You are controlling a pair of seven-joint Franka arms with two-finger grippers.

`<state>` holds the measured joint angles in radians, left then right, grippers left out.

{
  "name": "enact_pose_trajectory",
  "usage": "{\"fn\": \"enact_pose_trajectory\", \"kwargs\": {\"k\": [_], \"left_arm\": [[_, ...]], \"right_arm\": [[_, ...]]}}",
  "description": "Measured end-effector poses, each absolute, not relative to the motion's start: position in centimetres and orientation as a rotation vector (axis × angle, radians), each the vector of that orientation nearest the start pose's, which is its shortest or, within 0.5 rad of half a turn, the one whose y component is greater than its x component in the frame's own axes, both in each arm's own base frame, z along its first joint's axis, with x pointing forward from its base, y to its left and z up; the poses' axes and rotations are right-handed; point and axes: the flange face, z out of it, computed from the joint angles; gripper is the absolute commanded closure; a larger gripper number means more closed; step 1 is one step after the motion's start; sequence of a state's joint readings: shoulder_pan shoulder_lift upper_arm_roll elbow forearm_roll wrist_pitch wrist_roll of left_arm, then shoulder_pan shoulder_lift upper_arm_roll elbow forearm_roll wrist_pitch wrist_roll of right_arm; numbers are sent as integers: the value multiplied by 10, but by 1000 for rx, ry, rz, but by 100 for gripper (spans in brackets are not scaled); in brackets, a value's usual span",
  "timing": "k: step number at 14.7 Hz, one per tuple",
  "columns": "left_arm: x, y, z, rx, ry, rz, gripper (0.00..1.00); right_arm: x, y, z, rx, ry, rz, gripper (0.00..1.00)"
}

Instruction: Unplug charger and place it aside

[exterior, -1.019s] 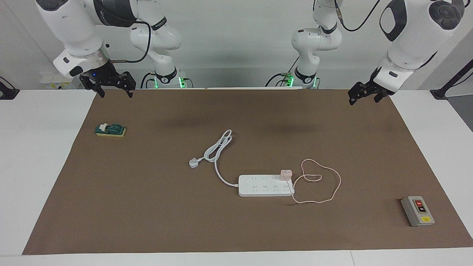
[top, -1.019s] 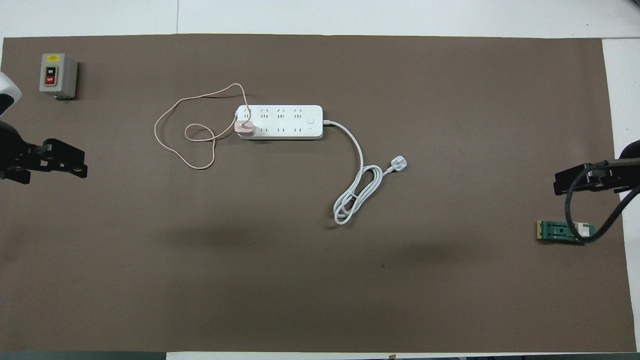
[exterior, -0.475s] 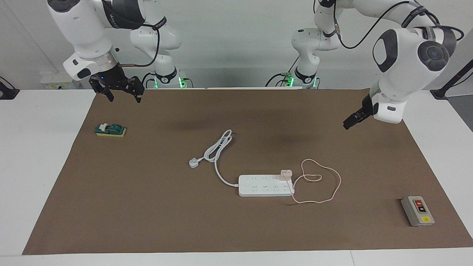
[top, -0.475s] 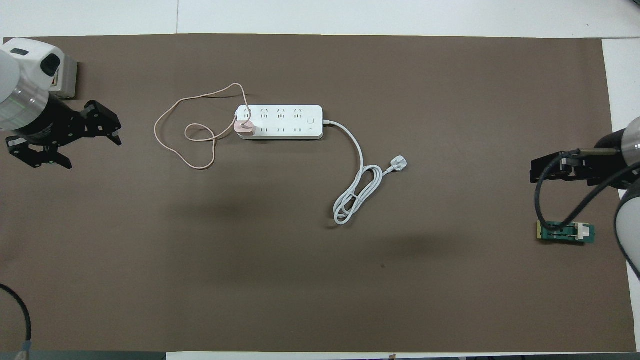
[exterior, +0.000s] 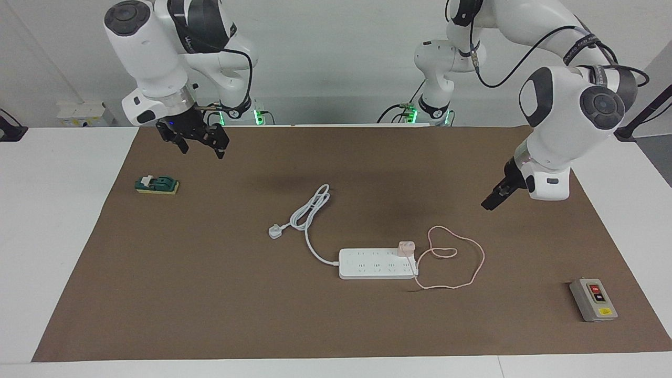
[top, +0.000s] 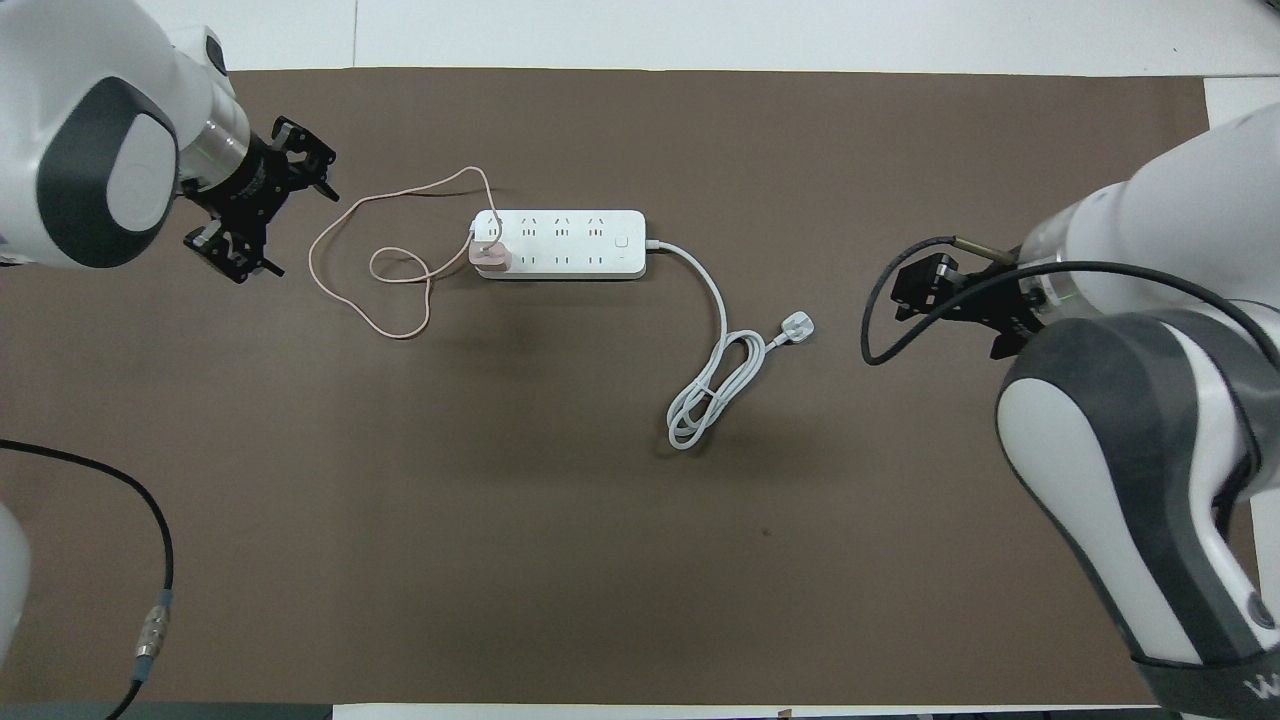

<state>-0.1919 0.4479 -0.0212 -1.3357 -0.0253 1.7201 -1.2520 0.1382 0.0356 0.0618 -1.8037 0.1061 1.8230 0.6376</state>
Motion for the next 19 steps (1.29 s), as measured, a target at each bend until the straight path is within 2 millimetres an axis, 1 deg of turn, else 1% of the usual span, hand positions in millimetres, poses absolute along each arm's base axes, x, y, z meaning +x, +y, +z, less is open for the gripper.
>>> {"fn": "enact_pose_trajectory", "kwargs": {"k": [2, 4, 5, 7, 9, 11, 12, 14, 15, 17, 19], "left_arm": [[674, -160, 452, -2636, -1702, 81, 0], [680, -175, 429, -2488, -1952, 43, 0], [682, -182, 417, -2438, -2041, 25, 0], [680, -191, 396, -2385, -2104, 24, 0], [672, -202, 380, -2346, -2138, 31, 0], [659, -230, 364, -2321, -2163, 26, 0], [654, -242, 360, -2303, -2182, 14, 0], [652, -254, 360, -2294, -2225, -22, 0], [651, -259, 359, -2301, -2230, -33, 0], [648, -266, 354, -2308, -2235, -44, 0], [649, -267, 351, -2314, -2265, -64, 0]], "right_arm": [[566, 151, 497, -2889, 848, 104, 0], [571, 182, 479, -2800, 999, 119, 0], [574, 197, 469, -2755, 1065, 127, 0], [578, 222, 450, -2672, 1164, 150, 0], [580, 240, 433, -2584, 1253, 202, 0], [585, 267, 415, -2497, 1344, 244, 0], [589, 284, 406, -2457, 1397, 248, 0], [602, 307, 386, -2379, 1486, 254, 0], [610, 313, 375, -2323, 1528, 276, 0], [623, 319, 349, -2233, 1583, 344, 0], [632, 328, 331, -2173, 1609, 400, 0]]}}
